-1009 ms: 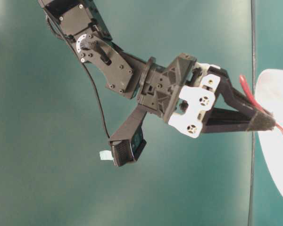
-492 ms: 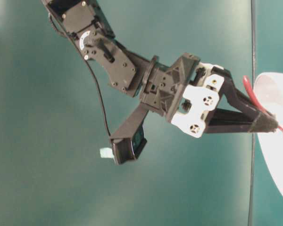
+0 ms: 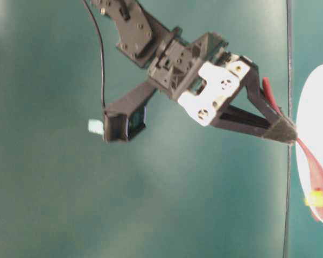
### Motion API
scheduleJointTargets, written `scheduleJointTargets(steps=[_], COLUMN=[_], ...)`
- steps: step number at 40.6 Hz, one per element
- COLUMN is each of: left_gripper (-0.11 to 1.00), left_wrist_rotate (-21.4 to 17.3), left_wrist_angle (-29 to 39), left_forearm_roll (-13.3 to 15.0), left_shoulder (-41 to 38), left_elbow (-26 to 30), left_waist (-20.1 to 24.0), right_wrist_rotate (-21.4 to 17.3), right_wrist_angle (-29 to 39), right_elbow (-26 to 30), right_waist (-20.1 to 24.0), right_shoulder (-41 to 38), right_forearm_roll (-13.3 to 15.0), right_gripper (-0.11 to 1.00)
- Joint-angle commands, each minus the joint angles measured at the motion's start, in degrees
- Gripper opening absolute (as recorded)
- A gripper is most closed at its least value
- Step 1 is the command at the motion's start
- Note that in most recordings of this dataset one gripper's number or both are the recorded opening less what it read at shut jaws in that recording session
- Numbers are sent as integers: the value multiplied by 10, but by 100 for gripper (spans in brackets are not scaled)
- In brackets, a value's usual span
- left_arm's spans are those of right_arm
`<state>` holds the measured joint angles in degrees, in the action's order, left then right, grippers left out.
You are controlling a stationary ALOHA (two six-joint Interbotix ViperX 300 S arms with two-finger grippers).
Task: Scoop the yellow hexagonal prism block from the bowl with a spoon using the right arm.
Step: 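Lift the spoon holding the yellow block up from the bowl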
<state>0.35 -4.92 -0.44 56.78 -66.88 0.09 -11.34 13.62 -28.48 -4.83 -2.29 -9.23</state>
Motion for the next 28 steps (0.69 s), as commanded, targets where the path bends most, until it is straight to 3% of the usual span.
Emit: scheduleJointTargets(steps=[1,28], left_gripper=[0,0], left_wrist_rotate=[1,1], left_wrist_angle=[-3,-3], left_forearm_roll=[-2,-2], left_shoulder=[-4,-4], left_elbow=[10,10], left_waist=[0,0], right_wrist_rotate=[1,2], right_wrist_angle=[-33,-179], right_elbow=[-11,-95], right_waist=[3,17], right_shoulder=[27,44], right_forearm_roll=[0,2], right_gripper=[22,22])
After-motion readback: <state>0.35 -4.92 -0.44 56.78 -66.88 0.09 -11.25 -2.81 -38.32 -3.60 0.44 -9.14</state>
